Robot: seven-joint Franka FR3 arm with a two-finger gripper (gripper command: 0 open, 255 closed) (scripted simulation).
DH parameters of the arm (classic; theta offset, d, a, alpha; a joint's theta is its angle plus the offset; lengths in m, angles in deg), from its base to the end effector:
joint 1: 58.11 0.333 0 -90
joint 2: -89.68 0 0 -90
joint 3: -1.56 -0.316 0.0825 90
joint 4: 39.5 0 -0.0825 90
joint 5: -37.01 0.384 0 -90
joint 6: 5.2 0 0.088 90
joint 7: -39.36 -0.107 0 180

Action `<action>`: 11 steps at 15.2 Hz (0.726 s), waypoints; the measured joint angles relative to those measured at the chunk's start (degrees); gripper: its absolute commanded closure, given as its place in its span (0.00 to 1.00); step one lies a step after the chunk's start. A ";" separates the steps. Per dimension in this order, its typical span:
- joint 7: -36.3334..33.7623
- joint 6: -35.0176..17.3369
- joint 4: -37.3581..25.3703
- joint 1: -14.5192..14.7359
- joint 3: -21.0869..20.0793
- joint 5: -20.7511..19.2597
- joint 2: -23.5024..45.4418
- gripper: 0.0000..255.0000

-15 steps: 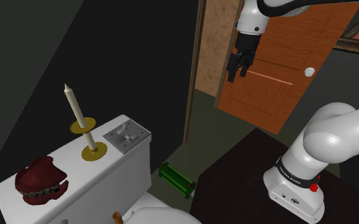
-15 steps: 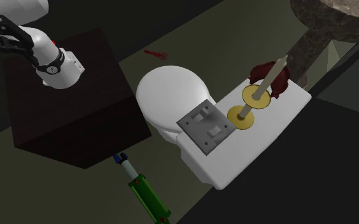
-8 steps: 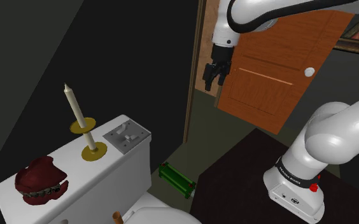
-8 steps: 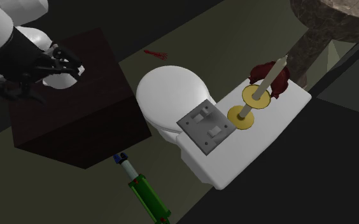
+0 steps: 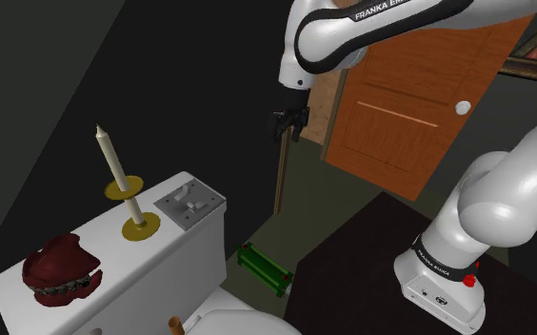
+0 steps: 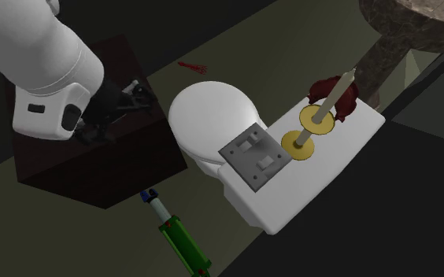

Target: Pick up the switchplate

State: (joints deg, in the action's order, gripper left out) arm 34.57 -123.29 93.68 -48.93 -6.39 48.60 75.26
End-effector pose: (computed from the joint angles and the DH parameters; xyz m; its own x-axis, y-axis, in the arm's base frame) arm 0.4409 0.1487 0.4386 0.9928 0.1161 -0.0309 0.1107 -0.9840 -0.1400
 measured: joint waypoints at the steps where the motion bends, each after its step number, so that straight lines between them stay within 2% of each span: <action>1: -0.31 -0.66 -1.87 0.24 -0.38 0.12 2.36 0.00; 7: -2.51 -5.98 -8.52 2.37 -2.99 1.08 13.13 0.00; 11: -4.57 -8.17 -15.57 4.00 -4.48 0.55 21.46 0.00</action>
State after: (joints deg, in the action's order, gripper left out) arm 30.00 -131.46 78.11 -44.93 -10.87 49.15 96.72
